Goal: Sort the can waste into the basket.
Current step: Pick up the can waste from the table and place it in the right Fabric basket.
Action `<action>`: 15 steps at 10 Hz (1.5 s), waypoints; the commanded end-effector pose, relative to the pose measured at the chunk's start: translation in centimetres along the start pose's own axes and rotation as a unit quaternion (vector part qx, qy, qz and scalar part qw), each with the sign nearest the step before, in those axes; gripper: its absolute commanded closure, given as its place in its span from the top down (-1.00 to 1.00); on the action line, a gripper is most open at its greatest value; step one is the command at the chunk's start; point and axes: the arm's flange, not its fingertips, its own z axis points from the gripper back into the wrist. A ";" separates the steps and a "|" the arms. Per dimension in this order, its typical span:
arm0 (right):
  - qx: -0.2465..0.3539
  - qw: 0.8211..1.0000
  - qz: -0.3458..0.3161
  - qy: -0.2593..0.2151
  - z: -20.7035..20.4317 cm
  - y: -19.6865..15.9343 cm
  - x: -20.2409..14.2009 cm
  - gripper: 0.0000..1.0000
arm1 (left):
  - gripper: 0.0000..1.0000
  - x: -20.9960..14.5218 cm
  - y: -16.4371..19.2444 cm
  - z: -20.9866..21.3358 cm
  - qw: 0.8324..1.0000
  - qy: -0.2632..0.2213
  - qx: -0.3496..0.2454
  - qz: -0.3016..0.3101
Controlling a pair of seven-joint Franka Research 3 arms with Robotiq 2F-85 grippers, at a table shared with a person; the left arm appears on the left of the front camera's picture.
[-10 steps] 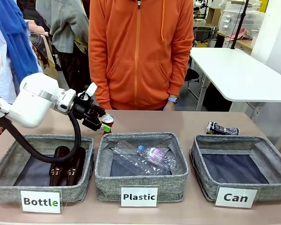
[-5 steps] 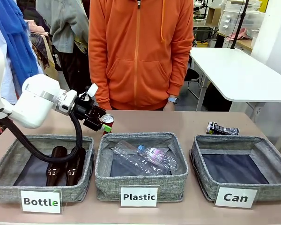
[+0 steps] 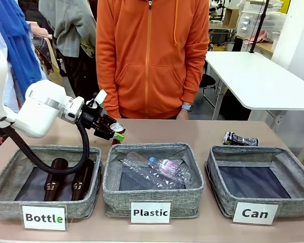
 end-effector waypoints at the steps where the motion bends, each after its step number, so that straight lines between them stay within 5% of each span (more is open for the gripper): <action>1: 0.012 1.000 0.010 -0.008 -0.1 0.0 0.2 1.00 | -1.00 0.4 0.5 -0.1 1.000 -0.001 -0.003 0.005; 6: 0.012 1.000 0.010 -0.008 -0.1 0.0 0.2 1.00 | -1.00 0.8 0.6 0.5 1.000 -0.021 0.001 0.000; 9: 0.012 1.000 0.010 -0.008 -0.1 0.0 0.2 1.00 | -1.00 3.5 -0.4 4.6 0.996 -0.058 0.048 -0.045; 11: 0.012 1.000 0.010 -0.008 -0.1 0.0 0.2 1.00 | -1.00 6.8 -4.0 9.8 0.994 -0.079 0.053 -0.057; 15: 0.012 1.000 0.010 -0.008 -0.1 0.0 0.2 1.00 | -1.00 7.0 -14.8 18.1 0.995 -0.063 -0.070 -0.026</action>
